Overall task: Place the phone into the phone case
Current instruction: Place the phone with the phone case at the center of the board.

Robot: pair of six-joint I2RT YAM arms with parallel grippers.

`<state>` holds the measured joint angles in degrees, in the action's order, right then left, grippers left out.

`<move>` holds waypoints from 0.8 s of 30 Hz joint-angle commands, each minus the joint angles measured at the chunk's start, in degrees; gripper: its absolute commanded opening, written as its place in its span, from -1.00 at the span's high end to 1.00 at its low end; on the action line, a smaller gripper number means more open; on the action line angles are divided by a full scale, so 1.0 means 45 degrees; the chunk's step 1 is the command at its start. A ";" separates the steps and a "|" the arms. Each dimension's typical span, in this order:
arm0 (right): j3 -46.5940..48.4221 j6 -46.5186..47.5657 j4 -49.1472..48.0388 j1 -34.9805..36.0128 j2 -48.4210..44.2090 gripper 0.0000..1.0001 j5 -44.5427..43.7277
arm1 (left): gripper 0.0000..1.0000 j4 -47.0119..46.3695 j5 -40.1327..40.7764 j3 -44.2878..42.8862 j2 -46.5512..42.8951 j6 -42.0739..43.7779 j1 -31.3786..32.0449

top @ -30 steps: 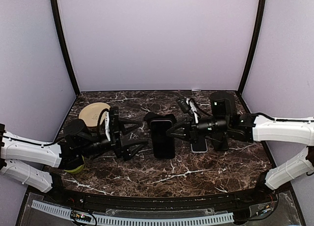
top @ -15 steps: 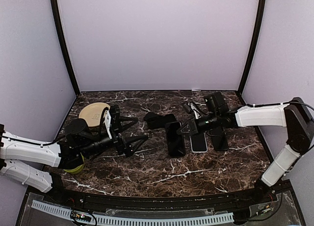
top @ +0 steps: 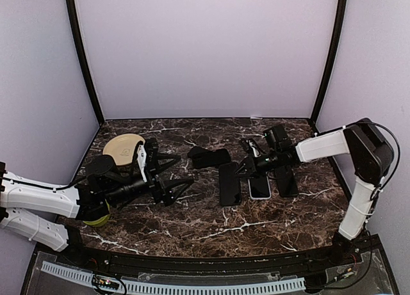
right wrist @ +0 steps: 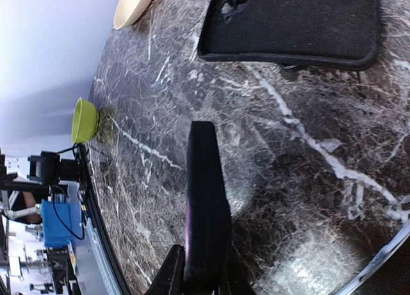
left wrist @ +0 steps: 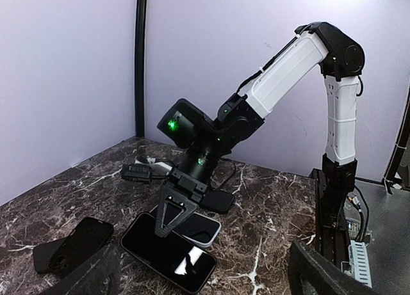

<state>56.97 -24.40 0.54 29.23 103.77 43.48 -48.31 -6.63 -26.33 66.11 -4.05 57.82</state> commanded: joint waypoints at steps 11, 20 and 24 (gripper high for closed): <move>0.0214 -0.0502 -0.0236 -0.0430 0.0764 0.47 -0.2207 | -0.86 -0.0045 -0.0137 -0.0368 -0.0256 0.0234 0.0046; 0.0104 -0.0552 0.0123 -0.0422 0.0209 0.42 -0.2887 | -0.86 -0.0045 -0.0112 -0.0371 -0.0225 0.0253 0.0041; 0.0384 -0.0202 0.0721 -0.0348 -0.0381 0.42 -0.3428 | -0.86 -0.0035 -0.0094 -0.0366 -0.0203 0.0250 0.0041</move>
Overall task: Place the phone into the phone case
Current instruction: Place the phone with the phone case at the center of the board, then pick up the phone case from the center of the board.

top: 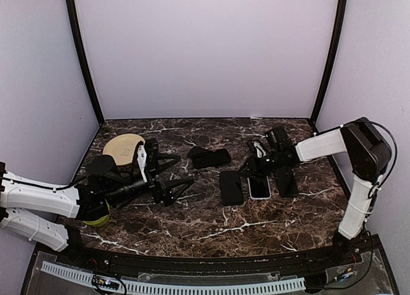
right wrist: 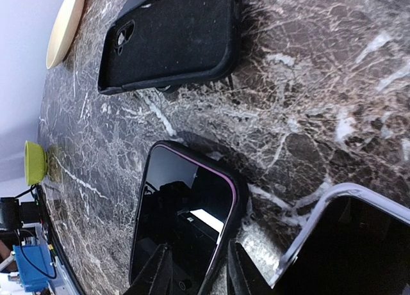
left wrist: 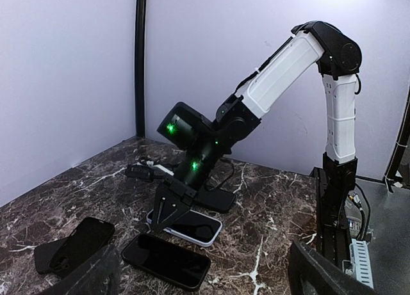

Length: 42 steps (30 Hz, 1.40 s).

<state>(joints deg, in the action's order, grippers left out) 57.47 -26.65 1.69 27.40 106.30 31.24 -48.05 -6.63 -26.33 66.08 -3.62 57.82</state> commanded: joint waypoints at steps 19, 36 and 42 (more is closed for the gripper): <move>0.6709 0.2438 0.4248 0.1037 0.2327 -0.46 -0.6607 | -0.86 0.0241 0.0072 -0.0503 0.0088 0.0220 0.0041; 0.9349 0.2135 0.4722 0.1176 0.5553 0.38 -0.5629 | -0.86 0.0363 0.0152 -0.0541 0.0046 0.0266 0.0051; 0.8859 0.2002 0.4348 0.1187 0.5423 0.86 -0.4718 | -0.86 0.0390 0.0150 -0.0568 0.0041 0.0277 0.0051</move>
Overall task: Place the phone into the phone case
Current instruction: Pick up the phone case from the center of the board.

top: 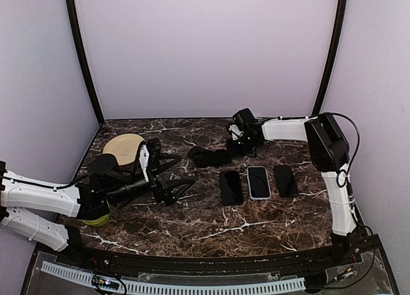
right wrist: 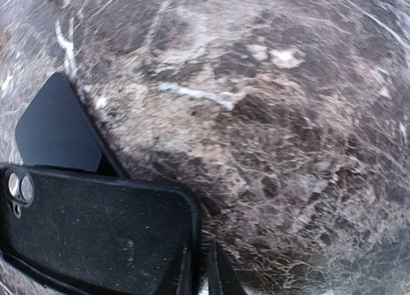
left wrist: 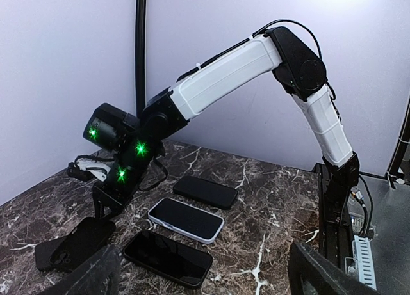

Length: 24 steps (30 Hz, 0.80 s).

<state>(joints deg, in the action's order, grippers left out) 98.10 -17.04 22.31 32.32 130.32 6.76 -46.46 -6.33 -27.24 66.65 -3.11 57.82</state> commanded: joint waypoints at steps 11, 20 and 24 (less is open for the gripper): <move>-0.1238 -0.0471 -0.1203 0.0103 -0.1563 1.00 0.0800 | -0.86 0.0070 0.0120 -0.0360 -0.0095 0.0173 0.0041; -0.4186 -0.1408 -0.3872 0.0301 -0.4524 1.00 0.0522 | -0.86 -0.0301 0.2402 -0.0083 -0.0099 -0.0666 0.0056; -0.5473 -0.1679 -0.4814 0.0587 -0.5730 1.00 0.0517 | -0.87 -0.0182 0.2859 -0.0121 -0.0007 -0.1095 0.0027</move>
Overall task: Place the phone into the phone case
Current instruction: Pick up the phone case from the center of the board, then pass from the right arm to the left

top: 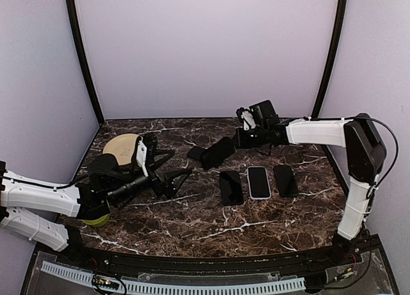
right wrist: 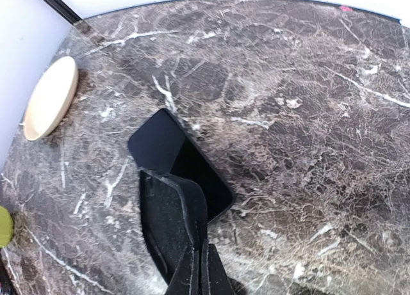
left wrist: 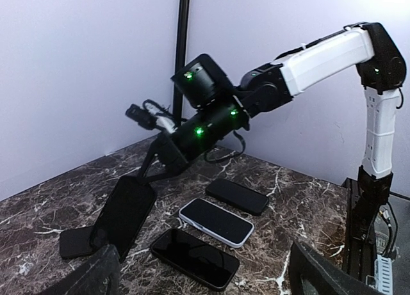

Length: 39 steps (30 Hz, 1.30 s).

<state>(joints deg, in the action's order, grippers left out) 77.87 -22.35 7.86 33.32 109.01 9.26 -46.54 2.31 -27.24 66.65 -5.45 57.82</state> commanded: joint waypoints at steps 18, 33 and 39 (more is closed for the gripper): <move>-0.4820 -0.1862 -0.1998 0.1494 -0.4858 1.00 0.0378 | -0.83 0.0114 0.0870 -0.0156 0.1211 -0.2322 -0.0213; -0.7640 -0.3209 -0.0947 0.1899 -0.7781 1.00 0.2843 | -0.82 0.0604 -0.0932 -0.0559 0.3901 -0.3752 -0.0232; -0.8315 -0.3122 -0.1270 0.2042 -0.8743 1.00 0.4904 | -0.90 -0.0082 -0.1500 -0.0386 0.4415 -0.3701 -0.0231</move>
<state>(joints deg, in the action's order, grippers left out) 41.21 -36.07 4.93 41.65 72.69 22.72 -44.53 -0.60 -28.58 85.54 -23.14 57.10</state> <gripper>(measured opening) 0.005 0.932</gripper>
